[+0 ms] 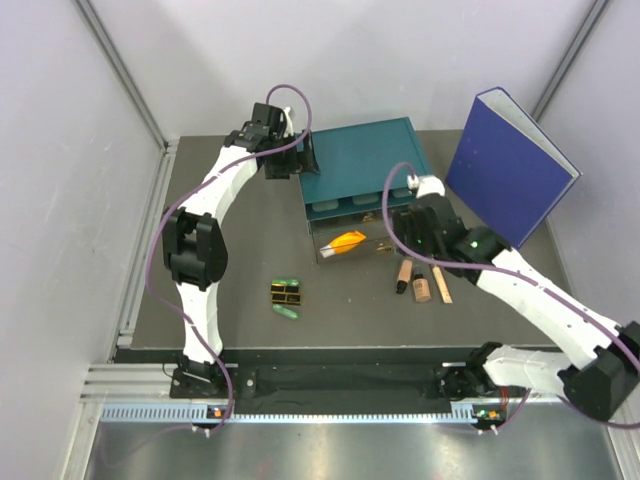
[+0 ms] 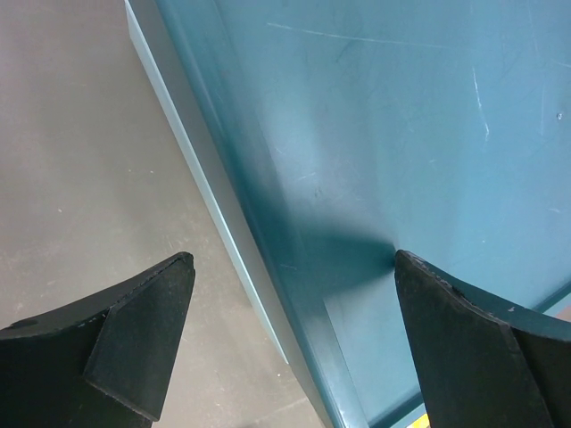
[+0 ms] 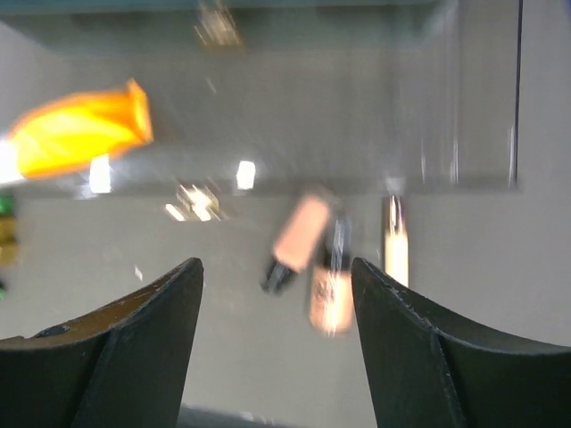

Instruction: Organize the makeup

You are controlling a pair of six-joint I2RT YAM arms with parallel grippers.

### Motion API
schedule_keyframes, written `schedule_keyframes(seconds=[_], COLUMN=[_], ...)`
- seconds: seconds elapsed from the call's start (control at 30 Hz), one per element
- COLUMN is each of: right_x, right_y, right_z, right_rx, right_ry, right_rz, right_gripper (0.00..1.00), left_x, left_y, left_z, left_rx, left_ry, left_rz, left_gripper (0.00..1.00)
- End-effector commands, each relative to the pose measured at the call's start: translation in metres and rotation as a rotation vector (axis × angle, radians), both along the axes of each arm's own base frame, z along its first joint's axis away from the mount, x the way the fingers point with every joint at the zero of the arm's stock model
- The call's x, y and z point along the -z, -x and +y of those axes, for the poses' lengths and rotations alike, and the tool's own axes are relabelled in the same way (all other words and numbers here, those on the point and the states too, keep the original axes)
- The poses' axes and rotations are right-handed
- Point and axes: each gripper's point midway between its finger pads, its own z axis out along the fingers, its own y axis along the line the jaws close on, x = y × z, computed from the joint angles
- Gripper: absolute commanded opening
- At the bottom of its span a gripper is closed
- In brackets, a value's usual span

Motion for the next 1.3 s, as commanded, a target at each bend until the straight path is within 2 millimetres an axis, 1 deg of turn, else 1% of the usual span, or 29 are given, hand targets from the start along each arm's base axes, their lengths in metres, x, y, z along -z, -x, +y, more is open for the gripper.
schedule_keyframes(seconds=[0.0, 0.03, 0.1, 0.13, 0.23, 0.33, 0.43, 0.5, 0.6, 0.67, 0.77, 0.8, 0.83, 0.93, 0.97, 1.0, 1.03, 1.07, 1.1, 1.17, 1.2, 1.27], right_x=[0.031, 0.045, 0.060, 0.074, 0.099, 0.120, 0.133, 0.137, 0.146, 0.151, 0.159, 0.163, 0.168, 0.182, 0.185, 0.186, 0.189, 0.189, 0.188, 0.185, 0.179, 0.170], right_y=[0.033, 0.040, 0.047, 0.052, 0.056, 0.058, 0.055, 0.050, 0.045, 0.045, 0.044, 0.045, 0.048, 0.055, 0.058, 0.059, 0.062, 0.063, 0.064, 0.067, 0.068, 0.069], right_z=[-0.009, -0.013, -0.015, -0.017, -0.018, -0.025, -0.030, -0.033, -0.043, -0.047, -0.049, -0.049, -0.051, -0.054, -0.056, -0.056, -0.056, -0.055, -0.056, -0.056, -0.054, -0.052], right_rx=[0.020, 0.031, 0.054, 0.068, 0.108, 0.157, 0.191, 0.211, 0.256, 0.267, 0.276, 0.282, 0.291, 0.312, 0.315, 0.321, 0.317, 0.309, 0.306, 0.300, 0.286, 0.275], right_ry=[-0.086, -0.072, -0.084, -0.072, -0.056, -0.016, -0.012, -0.002, 0.035, 0.050, 0.056, 0.056, 0.058, 0.060, 0.065, 0.058, 0.060, 0.053, 0.052, 0.048, 0.028, 0.002], right_rz=[0.139, 0.176, 0.220, 0.249, 0.317, 0.367, 0.382, 0.371, 0.371, 0.377, 0.379, 0.385, 0.392, 0.416, 0.424, 0.426, 0.432, 0.434, 0.433, 0.438, 0.426, 0.412], right_gripper=[0.67, 0.67, 0.67, 0.67, 0.67, 0.66, 0.65, 0.65, 0.64, 0.64, 0.61, 0.53, 0.48, 0.43, 0.40, 0.33, 0.31, 0.26, 0.17, 0.07, 0.00, 0.00], left_x=[0.006, 0.007, 0.008, 0.007, 0.009, 0.010, 0.012, 0.013, 0.015, 0.016, 0.015, 0.015, 0.015, 0.016, 0.016, 0.016, 0.016, 0.015, 0.016, 0.016, 0.015, 0.017], left_y=[-0.004, -0.004, -0.004, -0.003, -0.002, -0.002, 0.000, 0.001, 0.003, 0.004, 0.003, 0.004, 0.004, 0.004, 0.004, 0.004, 0.004, 0.004, 0.004, 0.004, 0.004, 0.004], left_z=[0.008, 0.008, 0.008, 0.008, 0.008, 0.009, 0.009, 0.009, 0.009, 0.009, 0.011, 0.011, 0.011, 0.011, 0.010, 0.010, 0.010, 0.011, 0.011, 0.011, 0.011, 0.011], left_rx=[0.012, 0.012, 0.014, 0.017, 0.026, 0.031, 0.036, 0.041, 0.045, 0.049, 0.051, 0.051, 0.051, 0.051, 0.052, 0.051, 0.052, 0.051, 0.050, 0.049, 0.047, 0.045], left_ry=[-0.035, -0.034, -0.032, -0.028, -0.033, -0.037, -0.034, -0.033, -0.034, -0.037, -0.040, -0.041, -0.041, -0.041, -0.041, -0.040, -0.040, -0.041, -0.042, -0.042, -0.042, -0.043], left_rz=[0.002, 0.004, 0.006, 0.005, 0.011, 0.013, 0.019, 0.024, 0.027, 0.032, 0.026, 0.029, 0.029, 0.030, 0.032, 0.033, 0.031, 0.029, 0.030, 0.031, 0.030, 0.034], left_gripper=[0.98, 0.98, 0.98, 0.98, 0.98, 0.98, 0.98, 0.98, 0.98, 0.98, 0.98, 0.98, 0.98, 0.98, 0.98, 0.98, 0.98, 0.98, 0.98, 0.98, 0.98, 0.98])
